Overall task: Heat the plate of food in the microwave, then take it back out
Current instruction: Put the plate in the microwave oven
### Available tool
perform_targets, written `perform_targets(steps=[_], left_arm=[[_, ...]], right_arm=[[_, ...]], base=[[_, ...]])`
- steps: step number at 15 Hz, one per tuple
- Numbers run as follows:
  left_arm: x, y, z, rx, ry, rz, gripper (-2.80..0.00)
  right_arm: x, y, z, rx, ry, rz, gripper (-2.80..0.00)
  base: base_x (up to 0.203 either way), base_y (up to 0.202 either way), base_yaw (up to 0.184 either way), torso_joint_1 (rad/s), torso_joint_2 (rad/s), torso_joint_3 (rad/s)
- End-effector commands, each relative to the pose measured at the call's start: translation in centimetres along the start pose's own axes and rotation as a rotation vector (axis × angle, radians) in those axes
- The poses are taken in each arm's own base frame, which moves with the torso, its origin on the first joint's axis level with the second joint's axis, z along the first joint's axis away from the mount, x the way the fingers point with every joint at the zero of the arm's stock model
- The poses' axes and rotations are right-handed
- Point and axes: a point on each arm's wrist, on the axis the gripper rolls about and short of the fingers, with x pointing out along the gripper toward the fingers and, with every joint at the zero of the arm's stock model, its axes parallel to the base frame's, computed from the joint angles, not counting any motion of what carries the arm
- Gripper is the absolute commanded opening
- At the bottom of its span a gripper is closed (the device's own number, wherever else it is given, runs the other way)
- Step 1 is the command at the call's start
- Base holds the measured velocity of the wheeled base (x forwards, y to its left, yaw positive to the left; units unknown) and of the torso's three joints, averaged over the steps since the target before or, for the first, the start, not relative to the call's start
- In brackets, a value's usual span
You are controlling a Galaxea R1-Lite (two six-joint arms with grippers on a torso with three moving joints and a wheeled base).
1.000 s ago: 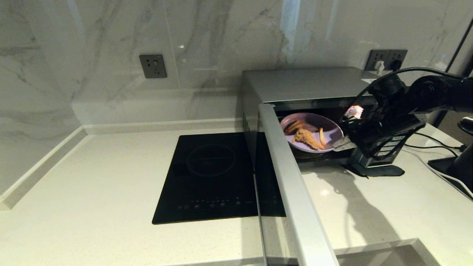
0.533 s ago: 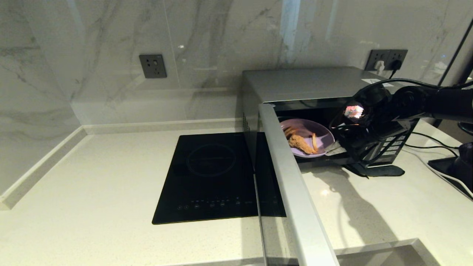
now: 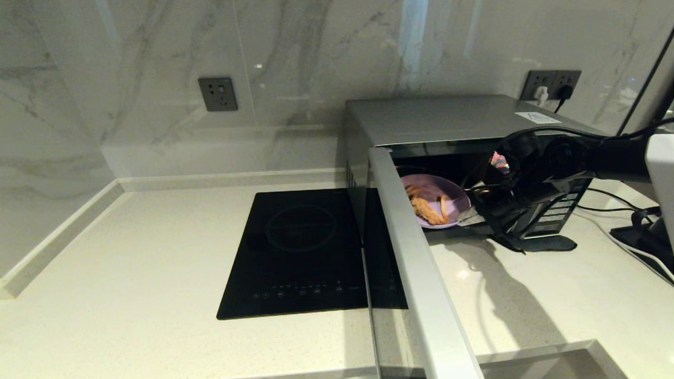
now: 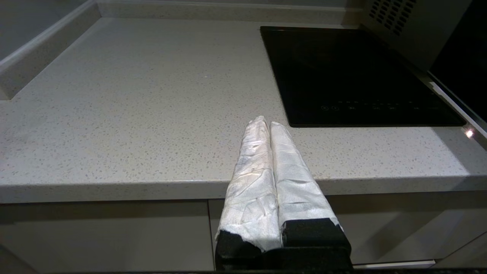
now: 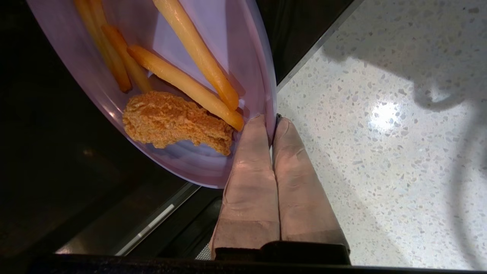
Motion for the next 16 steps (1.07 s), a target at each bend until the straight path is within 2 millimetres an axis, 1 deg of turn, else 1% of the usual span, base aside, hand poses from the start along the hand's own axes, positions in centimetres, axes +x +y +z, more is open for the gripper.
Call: perform_targets(steps=[1,5,8,16], left_arm=[[0.0,0.0,0.0,-0.001,0.001,0.001,-2.8],[0.0,0.0,0.0,-0.001,0.001,0.001,-2.8],[0.0,0.0,0.0,-0.001,0.001,0.001,-2.8],[0.0,0.0,0.0,-0.001,0.001,0.001,-2.8]], right_arm=[[0.7,-0.2,0.3,0.011,0.005,-0.009,-2.8],[0.8,-0.3,0.5,0.012,-0.003,-0.003,-2.8],[0.6,-0.7,1.4,0.026,-0.02,0.004,-2.8],[0.7,-0.7,1.5,0.023,-0.025,0.009,-2.8]], base=[[0.0,0.0,0.0,0.0,0.0,0.0],[0.0,0.0,0.0,0.0,0.0,0.0],[0.0,0.0,0.0,0.0,0.0,0.0],[0.0,0.0,0.0,0.0,0.0,0.0]])
